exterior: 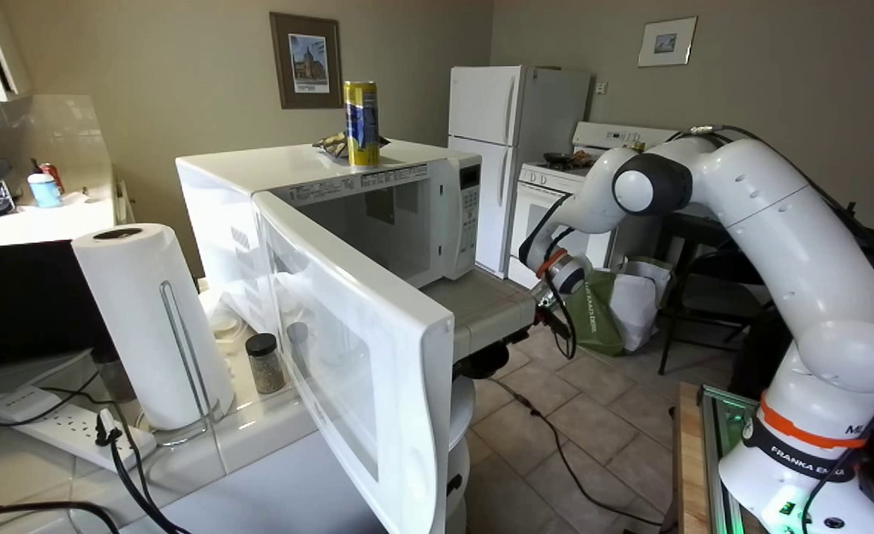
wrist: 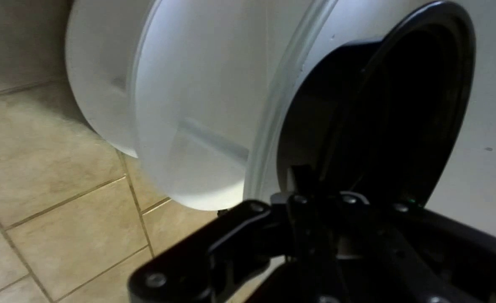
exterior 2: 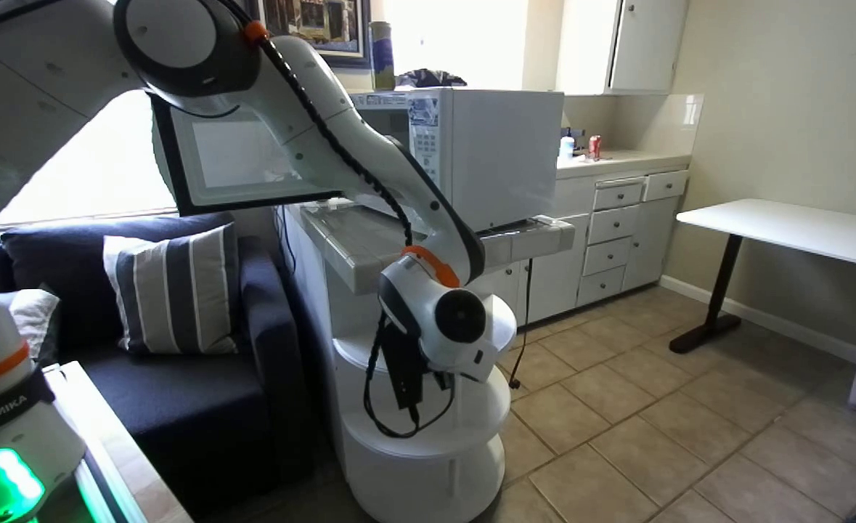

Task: Put the black bowl in the microwave.

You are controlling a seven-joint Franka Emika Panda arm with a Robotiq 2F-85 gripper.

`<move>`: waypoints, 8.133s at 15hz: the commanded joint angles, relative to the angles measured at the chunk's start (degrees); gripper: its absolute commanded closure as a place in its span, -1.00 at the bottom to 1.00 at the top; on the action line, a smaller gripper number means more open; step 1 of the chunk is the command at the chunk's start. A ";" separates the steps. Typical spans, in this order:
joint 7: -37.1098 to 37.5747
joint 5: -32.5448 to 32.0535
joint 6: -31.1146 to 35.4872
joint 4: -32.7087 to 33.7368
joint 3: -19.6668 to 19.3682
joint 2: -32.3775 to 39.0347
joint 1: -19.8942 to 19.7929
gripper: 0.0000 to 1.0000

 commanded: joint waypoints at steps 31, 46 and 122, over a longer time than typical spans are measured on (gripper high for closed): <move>17.77 -38.88 -22.45 -36.68 0.25 -62.16 5.51 0.96; 48.83 -14.11 25.30 -28.21 14.79 -53.05 18.93 0.96; 86.43 -23.96 39.86 -6.58 18.07 -33.04 23.82 -1.00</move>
